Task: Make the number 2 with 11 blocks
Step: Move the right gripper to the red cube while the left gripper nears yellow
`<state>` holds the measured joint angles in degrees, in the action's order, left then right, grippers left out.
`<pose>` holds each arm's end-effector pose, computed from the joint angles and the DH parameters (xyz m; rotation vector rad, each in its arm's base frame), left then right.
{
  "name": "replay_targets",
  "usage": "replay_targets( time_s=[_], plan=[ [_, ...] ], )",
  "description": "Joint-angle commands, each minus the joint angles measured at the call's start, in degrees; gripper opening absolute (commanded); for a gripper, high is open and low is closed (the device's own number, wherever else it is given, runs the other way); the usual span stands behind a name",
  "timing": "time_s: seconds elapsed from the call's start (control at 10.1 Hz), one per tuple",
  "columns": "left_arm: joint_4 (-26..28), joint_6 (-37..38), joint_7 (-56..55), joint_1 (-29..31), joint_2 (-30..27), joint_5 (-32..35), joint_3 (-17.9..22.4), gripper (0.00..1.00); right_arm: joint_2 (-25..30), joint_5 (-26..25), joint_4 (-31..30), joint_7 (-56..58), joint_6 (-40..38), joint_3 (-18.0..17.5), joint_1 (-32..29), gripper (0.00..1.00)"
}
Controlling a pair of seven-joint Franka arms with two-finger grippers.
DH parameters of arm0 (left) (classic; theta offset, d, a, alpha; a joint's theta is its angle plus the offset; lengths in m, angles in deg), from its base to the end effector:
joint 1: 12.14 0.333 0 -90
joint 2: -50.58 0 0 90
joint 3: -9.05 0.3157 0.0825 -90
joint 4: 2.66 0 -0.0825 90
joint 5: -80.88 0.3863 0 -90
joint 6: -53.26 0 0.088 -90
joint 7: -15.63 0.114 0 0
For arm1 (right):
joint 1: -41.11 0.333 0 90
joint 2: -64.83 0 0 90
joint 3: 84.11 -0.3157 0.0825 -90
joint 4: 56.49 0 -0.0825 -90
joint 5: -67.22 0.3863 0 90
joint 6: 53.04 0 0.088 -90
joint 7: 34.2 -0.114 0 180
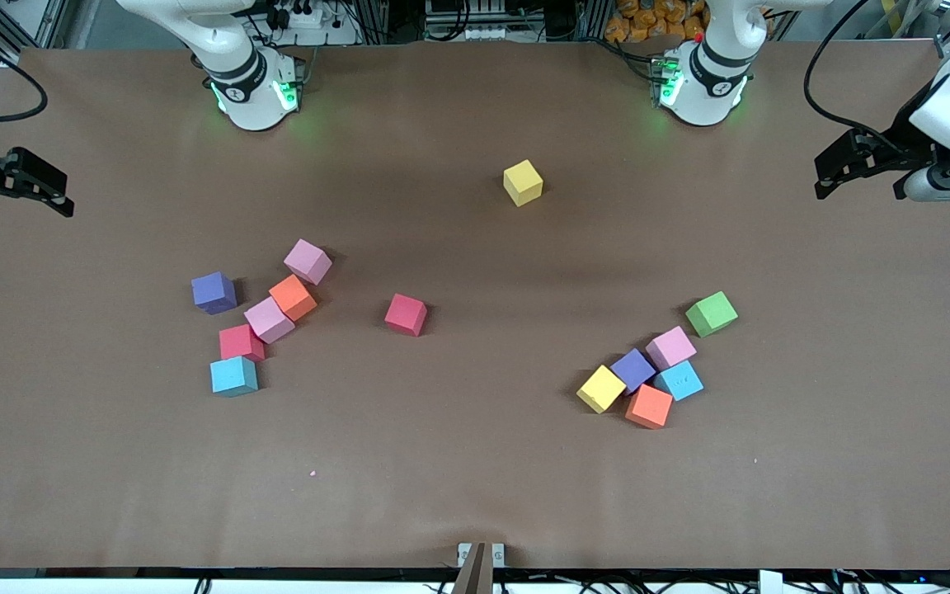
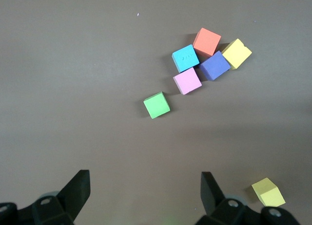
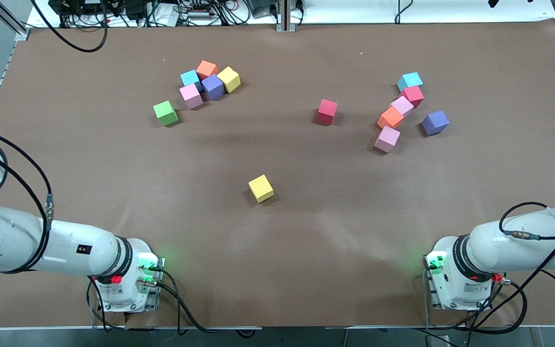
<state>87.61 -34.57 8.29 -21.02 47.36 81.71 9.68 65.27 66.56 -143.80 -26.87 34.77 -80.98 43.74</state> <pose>0.5304 -0.0750 0.6423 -3.1295 0.0239 -0.0240 0.5511 -0.0063 0.6403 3.1238 0.1856 0.0244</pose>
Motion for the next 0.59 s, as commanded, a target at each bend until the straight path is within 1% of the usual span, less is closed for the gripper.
replay_targets(
  time_s=[0.0,0.1,0.2,0.3,0.4,0.49],
  plan=[
    [-0.01,0.91,-2.57,-0.52,-0.99,-0.39,-0.01,1.00,-0.53,1.19,0.21,-0.91,0.07,0.74,0.36,1.00],
    [0.08,0.91,-2.51,-0.52,-0.82,-0.48,-0.19,1.00,-0.53,1.54,0.21,-0.91,0.08,0.83,0.36,1.00],
    [2.17,0.91,-2.94,-0.61,-0.73,-1.35,-0.89,1.00,-0.53,1.54,0.03,-0.91,0.08,0.83,0.18,1.00],
    [5.06,-0.22,-7.21,-1.04,-0.73,-1.18,-3.42,1.00,-0.53,1.80,-0.06,-0.91,0.08,0.91,0.18,1.00],
    [7.70,-2.76,-14.65,-1.31,-0.56,-1.36,-5.62,1.00,-0.53,1.89,-0.06,-0.91,0.25,1.00,0.18,1.00],
    [11.21,-6.09,-19.08,-1.57,-0.29,-1.36,-8.95,1.00,-0.53,1.89,-0.23,-0.91,0.34,0.92,0.27,1.00]
  ],
)
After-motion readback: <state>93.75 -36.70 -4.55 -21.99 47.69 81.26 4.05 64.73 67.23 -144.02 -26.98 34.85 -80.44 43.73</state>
